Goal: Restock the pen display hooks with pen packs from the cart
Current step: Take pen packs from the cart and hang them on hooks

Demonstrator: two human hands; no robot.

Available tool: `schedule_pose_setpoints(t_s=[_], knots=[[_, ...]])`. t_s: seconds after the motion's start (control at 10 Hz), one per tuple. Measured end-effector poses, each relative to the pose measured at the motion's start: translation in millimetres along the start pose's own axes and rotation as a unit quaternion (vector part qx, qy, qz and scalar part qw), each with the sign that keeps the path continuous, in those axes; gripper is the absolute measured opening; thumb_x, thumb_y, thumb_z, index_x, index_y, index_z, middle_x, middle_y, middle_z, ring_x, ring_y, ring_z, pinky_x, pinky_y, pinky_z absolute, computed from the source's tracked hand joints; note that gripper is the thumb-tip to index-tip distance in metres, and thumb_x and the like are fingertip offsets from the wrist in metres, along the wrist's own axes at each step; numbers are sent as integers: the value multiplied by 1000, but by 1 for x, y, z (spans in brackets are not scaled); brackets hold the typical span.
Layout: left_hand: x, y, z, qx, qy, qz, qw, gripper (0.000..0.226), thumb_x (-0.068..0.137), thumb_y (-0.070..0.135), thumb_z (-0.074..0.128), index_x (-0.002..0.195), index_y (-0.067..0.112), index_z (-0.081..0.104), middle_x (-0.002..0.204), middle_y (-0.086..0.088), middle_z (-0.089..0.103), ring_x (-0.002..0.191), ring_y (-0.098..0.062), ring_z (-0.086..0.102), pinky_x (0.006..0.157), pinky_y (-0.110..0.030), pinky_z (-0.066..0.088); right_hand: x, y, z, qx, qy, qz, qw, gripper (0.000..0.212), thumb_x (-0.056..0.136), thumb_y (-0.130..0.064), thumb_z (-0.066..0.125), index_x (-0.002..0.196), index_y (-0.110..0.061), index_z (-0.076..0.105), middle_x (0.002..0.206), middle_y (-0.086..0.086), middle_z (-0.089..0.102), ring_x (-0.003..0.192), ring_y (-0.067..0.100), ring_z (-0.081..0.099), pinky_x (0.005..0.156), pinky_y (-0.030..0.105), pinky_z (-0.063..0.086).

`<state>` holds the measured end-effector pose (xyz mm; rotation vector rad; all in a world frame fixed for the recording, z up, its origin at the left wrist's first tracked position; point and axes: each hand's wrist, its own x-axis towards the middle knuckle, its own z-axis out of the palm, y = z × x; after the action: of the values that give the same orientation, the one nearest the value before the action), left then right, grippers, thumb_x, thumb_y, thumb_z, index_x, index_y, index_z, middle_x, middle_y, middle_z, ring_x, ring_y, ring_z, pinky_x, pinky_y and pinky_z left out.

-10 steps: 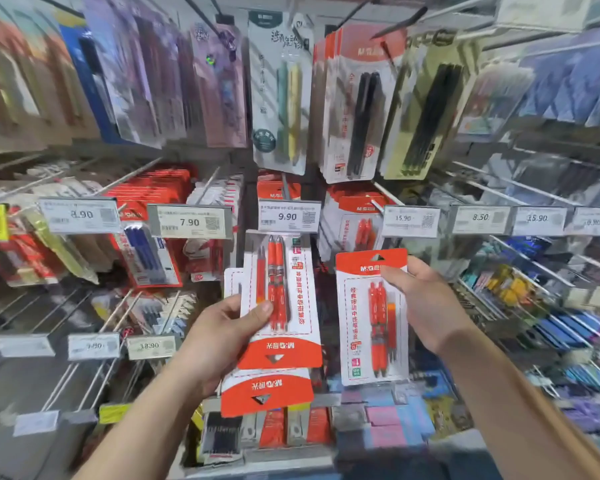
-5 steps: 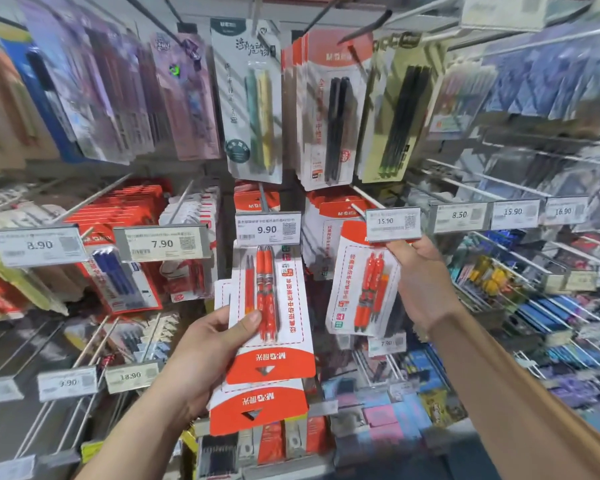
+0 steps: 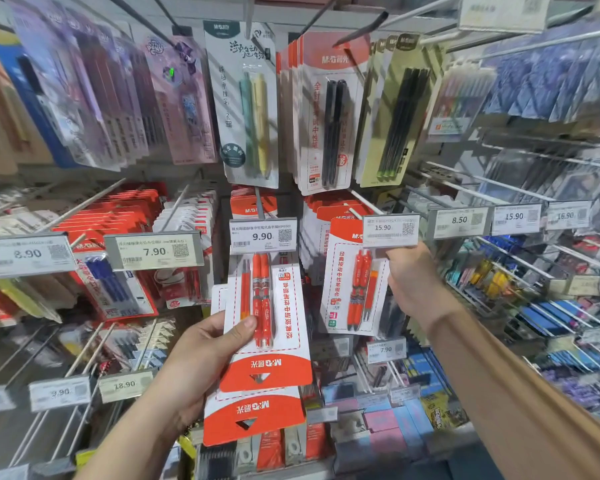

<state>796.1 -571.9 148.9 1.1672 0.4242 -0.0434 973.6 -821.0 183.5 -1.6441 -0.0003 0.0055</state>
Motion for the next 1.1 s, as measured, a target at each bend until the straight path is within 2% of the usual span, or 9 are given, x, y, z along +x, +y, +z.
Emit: schedule_pose_setpoints(t_s=[0.1, 0.2, 0.4, 0.6, 0.7, 0.8, 0.9, 1.0, 1.1], knots=[[0, 1, 0, -2, -2, 1, 1000, 37, 80, 20, 75, 113, 3, 75, 108, -30, 74, 83, -41, 76, 75, -53, 64, 15, 3, 6, 10, 33, 43, 998, 29, 97, 6, 54, 122, -8, 60, 87, -1, 62, 68, 8, 59, 52, 16, 48], [0, 2, -1, -1, 3, 7, 1000, 32, 81, 19, 74, 109, 4, 77, 107, -30, 74, 82, -41, 76, 73, -50, 65, 25, 4, 10, 17, 28, 79, 996, 26, 98, 6, 52, 106, -18, 53, 85, -2, 55, 66, 8, 56, 43, 11, 45], [0, 3, -4, 3, 17, 11, 1000, 31, 82, 19, 74, 108, 3, 77, 109, -30, 74, 87, -42, 75, 77, -52, 63, 45, 10, 23, 96, -42, 57, 993, 18, 103, -5, 56, 87, -13, 59, 81, 2, 70, 76, 16, 68, 72, 32, 59], [-3, 5, -10, 11, 19, 14, 1000, 34, 83, 20, 73, 112, 2, 76, 108, -30, 74, 84, -42, 76, 73, -49, 65, 49, 4, 27, 168, -88, 38, 981, 14, 104, -4, 55, 96, -10, 64, 76, -2, 74, 67, 9, 71, 61, 26, 61], [-7, 6, -13, 22, 13, 12, 1000, 35, 83, 23, 73, 112, 5, 76, 109, -29, 74, 88, -42, 76, 75, -48, 65, 46, 6, 33, 149, -54, 65, 985, 13, 104, -3, 55, 115, 0, 63, 106, 13, 74, 87, 13, 73, 83, 33, 63], [-11, 7, -14, 23, 17, 14, 999, 33, 86, 25, 72, 110, 4, 77, 108, -28, 75, 87, -39, 77, 72, -44, 65, 42, 16, 33, 72, 11, 98, 992, 40, 104, -3, 52, 142, 7, 48, 139, 28, 57, 117, 27, 59, 108, 38, 49], [-13, 6, -12, 20, 33, 11, 999, 32, 95, 27, 67, 110, -1, 74, 106, -29, 75, 86, -38, 76, 69, -42, 65, 23, 25, 32, -180, 127, 8, 976, 30, 96, -13, 62, 122, 1, 65, 103, 13, 66, 90, 28, 62, 75, 37, 51], [-12, 3, -6, 21, 53, 1, 998, 32, 101, 34, 63, 105, 6, 77, 104, -26, 77, 87, -39, 74, 83, -50, 61, -14, 36, 31, -131, 96, -97, 982, 20, 96, -27, 63, 107, -11, 61, 88, 3, 64, 76, 20, 62, 66, 32, 49], [-12, 0, 1, 25, 57, -7, 998, 32, 104, 35, 59, 105, 9, 77, 100, -24, 77, 80, -36, 74, 78, -46, 61, -62, 47, 34, -177, 1, -66, 982, 15, 104, -29, 56, 98, -16, 63, 86, -6, 63, 77, 9, 59, 70, 24, 42]])
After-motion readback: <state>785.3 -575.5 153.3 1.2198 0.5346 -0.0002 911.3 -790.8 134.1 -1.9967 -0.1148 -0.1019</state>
